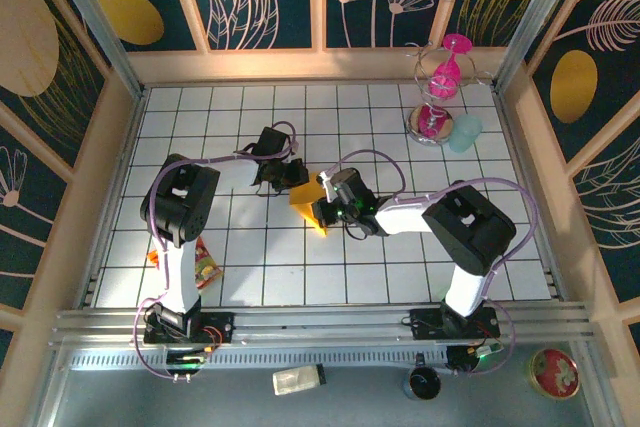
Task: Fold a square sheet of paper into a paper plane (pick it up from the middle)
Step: Third fold the triangle at the center of the table.
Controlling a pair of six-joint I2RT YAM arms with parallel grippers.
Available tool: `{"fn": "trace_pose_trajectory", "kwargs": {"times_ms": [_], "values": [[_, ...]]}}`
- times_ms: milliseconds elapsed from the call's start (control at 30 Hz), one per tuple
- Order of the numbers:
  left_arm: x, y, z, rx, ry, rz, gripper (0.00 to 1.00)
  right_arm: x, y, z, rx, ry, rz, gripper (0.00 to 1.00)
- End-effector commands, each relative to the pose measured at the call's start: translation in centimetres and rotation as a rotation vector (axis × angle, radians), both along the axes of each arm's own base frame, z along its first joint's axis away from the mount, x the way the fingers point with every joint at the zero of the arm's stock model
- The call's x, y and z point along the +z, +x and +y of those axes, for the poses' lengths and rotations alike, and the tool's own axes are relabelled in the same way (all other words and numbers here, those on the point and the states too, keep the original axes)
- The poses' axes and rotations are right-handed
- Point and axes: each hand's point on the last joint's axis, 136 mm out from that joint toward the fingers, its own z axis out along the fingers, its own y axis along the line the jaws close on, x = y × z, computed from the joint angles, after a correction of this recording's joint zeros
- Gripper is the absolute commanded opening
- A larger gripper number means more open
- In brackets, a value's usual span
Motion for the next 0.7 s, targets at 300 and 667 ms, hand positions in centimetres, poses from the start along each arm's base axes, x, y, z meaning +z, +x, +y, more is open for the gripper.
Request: {"fn": "trace_pose_trajectory", "kwargs": {"times_ms": [300, 667], "values": [[-3.08, -1.96, 0.91, -0.016, 0.062, 0.086, 0.1, -0.44, 1.19, -0.44, -0.046, -0.036, -0.009, 0.0], [-2.88, -1.88, 0.78, -0.018, 0.055, 0.083, 0.1, -0.71, 1.39, -0.49, -0.052, -0.049, -0.008, 0.0]]}}
